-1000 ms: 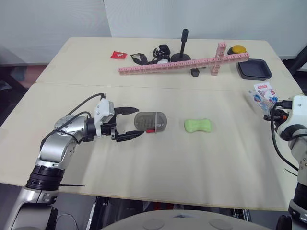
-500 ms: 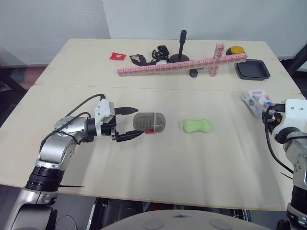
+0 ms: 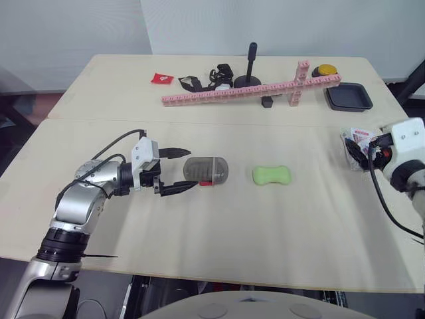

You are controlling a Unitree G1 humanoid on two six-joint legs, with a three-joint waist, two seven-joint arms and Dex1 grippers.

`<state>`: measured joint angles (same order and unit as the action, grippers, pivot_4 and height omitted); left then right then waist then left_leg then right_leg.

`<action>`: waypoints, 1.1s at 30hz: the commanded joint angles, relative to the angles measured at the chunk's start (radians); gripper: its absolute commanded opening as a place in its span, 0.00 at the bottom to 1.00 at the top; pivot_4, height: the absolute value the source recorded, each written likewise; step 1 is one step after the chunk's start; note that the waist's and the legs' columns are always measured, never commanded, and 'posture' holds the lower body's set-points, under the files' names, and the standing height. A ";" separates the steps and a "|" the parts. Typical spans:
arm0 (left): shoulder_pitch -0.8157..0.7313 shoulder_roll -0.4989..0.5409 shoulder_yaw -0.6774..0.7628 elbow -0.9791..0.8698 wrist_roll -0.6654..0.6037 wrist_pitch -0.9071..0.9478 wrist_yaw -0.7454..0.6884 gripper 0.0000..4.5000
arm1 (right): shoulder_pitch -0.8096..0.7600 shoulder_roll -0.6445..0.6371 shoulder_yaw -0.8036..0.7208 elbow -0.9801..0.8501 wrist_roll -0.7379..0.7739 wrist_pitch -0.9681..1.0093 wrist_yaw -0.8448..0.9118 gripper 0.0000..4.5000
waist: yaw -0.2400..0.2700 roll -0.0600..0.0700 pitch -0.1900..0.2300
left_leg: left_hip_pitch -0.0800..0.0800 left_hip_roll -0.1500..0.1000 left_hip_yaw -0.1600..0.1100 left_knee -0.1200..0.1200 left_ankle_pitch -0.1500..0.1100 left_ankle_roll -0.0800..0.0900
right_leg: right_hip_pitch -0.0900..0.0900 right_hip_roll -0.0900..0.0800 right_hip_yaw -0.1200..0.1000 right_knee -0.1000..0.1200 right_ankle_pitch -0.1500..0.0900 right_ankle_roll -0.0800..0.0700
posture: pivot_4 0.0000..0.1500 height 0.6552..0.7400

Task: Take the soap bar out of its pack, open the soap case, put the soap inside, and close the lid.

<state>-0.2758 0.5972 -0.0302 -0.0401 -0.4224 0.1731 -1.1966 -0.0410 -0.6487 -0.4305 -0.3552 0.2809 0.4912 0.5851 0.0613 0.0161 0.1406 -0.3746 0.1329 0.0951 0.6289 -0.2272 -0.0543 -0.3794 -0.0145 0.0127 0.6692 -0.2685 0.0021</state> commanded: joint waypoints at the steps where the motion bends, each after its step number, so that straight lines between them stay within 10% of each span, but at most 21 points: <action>1: -0.036 0.018 -0.005 0.034 0.023 -0.045 -0.029 1.00 | 0.028 -0.010 0.005 0.012 0.136 -0.131 0.221 1.00 | 0.001 0.000 0.000 | 0.000 0.000 0.000 0.000 0.000 0.000 | 0.000 0.000 0.000 0.000 0.000 0.000 | 1.00 0.92; 13: -0.180 0.025 -0.107 0.257 0.172 -0.203 -0.122 1.00 | 0.177 -0.058 0.167 0.142 0.218 -0.511 0.778 1.00 | -0.010 -0.001 0.000 | -0.003 0.000 -0.001 0.005 -0.005 0.012 | 0.000 -0.001 -0.001 0.000 -0.001 -0.001 | 1.00 0.92; 33: -0.279 -0.034 -0.192 0.451 0.303 -0.312 -0.097 1.00 | 0.146 -0.024 0.202 0.161 0.269 -0.457 0.646 1.00 | -0.012 -0.001 0.000 | -0.012 0.001 -0.001 0.012 -0.004 0.018 | -0.011 -0.003 -0.006 0.005 -0.001 -0.002 | 1.00 0.92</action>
<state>-0.5392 0.5609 -0.2210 0.4031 -0.1385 -0.1197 -1.3055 0.1058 -0.6717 -0.2000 -0.1681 0.5161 0.0187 1.2568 0.0494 0.0152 0.1407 -0.3870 0.1337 0.0938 0.6414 -0.2307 -0.0363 -0.3908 -0.0181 0.0065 0.6747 -0.2696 -0.0002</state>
